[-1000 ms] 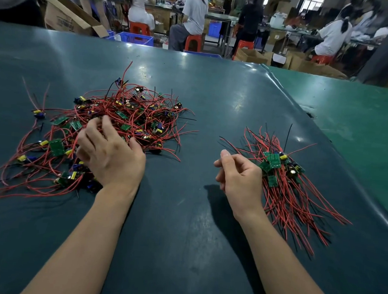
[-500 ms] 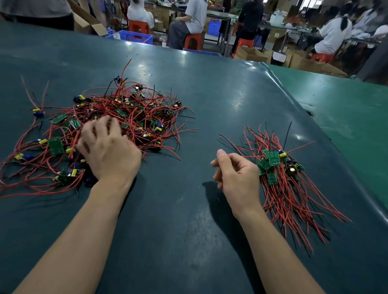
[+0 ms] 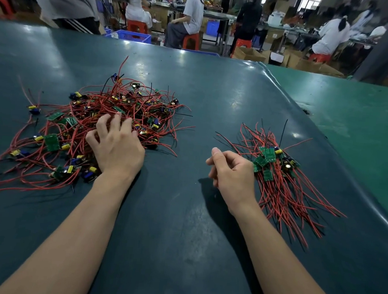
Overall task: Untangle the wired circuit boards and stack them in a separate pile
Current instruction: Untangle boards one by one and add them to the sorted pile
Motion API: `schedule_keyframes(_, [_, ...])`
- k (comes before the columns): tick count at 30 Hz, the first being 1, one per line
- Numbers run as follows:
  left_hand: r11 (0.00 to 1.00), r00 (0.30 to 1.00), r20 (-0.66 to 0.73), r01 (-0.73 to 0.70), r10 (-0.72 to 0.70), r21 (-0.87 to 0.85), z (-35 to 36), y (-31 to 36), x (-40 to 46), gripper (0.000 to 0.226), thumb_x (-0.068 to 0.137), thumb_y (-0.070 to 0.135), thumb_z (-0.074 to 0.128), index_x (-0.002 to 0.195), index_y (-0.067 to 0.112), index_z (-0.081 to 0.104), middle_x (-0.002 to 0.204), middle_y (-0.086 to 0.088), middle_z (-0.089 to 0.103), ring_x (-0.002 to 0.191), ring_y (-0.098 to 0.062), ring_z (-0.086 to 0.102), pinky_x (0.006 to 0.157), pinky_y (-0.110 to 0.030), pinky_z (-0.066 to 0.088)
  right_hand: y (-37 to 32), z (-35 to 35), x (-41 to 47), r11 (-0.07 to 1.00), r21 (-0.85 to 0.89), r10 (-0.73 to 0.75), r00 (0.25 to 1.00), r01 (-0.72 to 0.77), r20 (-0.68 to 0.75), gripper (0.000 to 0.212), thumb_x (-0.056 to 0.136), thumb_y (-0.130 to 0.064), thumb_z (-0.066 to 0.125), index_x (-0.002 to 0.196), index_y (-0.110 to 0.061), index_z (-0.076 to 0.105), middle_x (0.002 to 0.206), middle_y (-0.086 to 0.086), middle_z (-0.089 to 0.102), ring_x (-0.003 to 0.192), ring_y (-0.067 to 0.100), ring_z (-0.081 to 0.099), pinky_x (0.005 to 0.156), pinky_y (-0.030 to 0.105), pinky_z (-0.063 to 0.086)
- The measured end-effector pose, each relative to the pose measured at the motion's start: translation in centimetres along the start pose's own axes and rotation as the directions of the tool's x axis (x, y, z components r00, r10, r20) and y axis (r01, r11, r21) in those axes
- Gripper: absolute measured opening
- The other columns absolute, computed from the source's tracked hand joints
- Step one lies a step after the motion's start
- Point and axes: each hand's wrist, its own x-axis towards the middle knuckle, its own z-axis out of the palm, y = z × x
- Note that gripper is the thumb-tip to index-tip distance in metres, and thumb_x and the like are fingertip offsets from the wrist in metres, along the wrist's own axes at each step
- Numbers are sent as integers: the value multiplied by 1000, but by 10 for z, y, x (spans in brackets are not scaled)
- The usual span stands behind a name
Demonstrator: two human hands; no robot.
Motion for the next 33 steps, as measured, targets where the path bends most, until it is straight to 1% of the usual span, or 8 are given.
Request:
schedule_keyframes(2, [999, 1000, 9, 20, -19, -30, 2, 0, 1, 32, 96, 25, 52, 128, 17, 57, 132, -7, 59, 134, -27, 33, 102, -48, 22, 0, 0, 0, 1000, -7, -2, 1000, 2, 4, 35, 98, -29, 59, 70, -9, 67, 48, -4, 56, 44, 14, 48, 45, 27, 41])
schedule_keyframes(7, [993, 993, -102, 57, -67, -99, -2, 0, 0, 19, 89, 30, 62, 103, 18, 63, 103, -6, 68, 110, -31, 42, 89, -47, 28, 1, 1, 0, 1000, -10, -3, 1000, 3, 3, 35, 97, -29, 59, 70, -10, 67, 48, -4, 57, 45, 14, 49, 46, 27, 42])
schedule_keyframes(11, [996, 1000, -17, 4, -5, -88, -2, 4, -2, 36, 84, 34, 63, 117, 20, 64, 106, -6, 64, 108, -32, 42, 88, -46, 29, 2, 1, 2, 1000, -1, 5, 1000, -5, 8, 35, 97, -29, 59, 69, -11, 67, 48, -4, 56, 45, 12, 49, 44, 26, 41])
schedule_keyframes(17, [995, 997, 13, -74, 75, -60, -2, 4, -5, 30, 89, 44, 60, 113, 28, 66, 116, -2, 64, 114, -29, 41, 90, -48, 26, 1, 2, 2, 1000, -20, 8, 1000, -7, 24, 35, 97, -30, 59, 66, -14, 66, 48, -4, 57, 42, 13, 48, 45, 26, 41])
schedule_keyframes(23, [995, 993, 68, -96, 97, -22, -5, 5, -8, 25, 91, 29, 60, 115, 33, 66, 114, -4, 55, 112, -30, 37, 90, -47, 25, -1, 2, 1, 1000, -7, 25, 999, -25, 22, 35, 97, -29, 59, 66, -14, 65, 47, -5, 57, 42, 13, 47, 45, 25, 40])
schedule_keyframes(27, [982, 979, -192, -103, 72, -160, -15, 6, -11, 16, 86, 26, 70, 100, 18, 68, 111, -10, 55, 108, -33, 45, 88, -43, 28, -1, 0, 2, 998, 30, 50, 999, -50, 8, 36, 97, -28, 59, 66, -13, 66, 49, -4, 57, 45, 12, 48, 46, 24, 38])
schedule_keyframes(30, [884, 855, -491, -352, 169, -307, -26, 10, -14, 19, 91, 19, 69, 100, 3, 67, 103, -19, 60, 98, -34, 55, 87, -40, 39, -2, 0, 3, 999, 15, 44, 999, -44, 2, 35, 96, -27, 60, 64, -15, 67, 51, -4, 58, 51, 15, 50, 51, 25, 36])
schedule_keyframes(33, [676, 738, -618, -603, 271, -423, -33, 20, -20, 18, 90, 4, 69, 103, -8, 65, 106, -19, 61, 102, -26, 57, 88, -38, 51, -2, 0, 2, 999, 2, 39, 999, -39, 38, 31, 95, -25, 61, 67, -15, 68, 52, -3, 59, 47, 15, 46, 50, 26, 36])
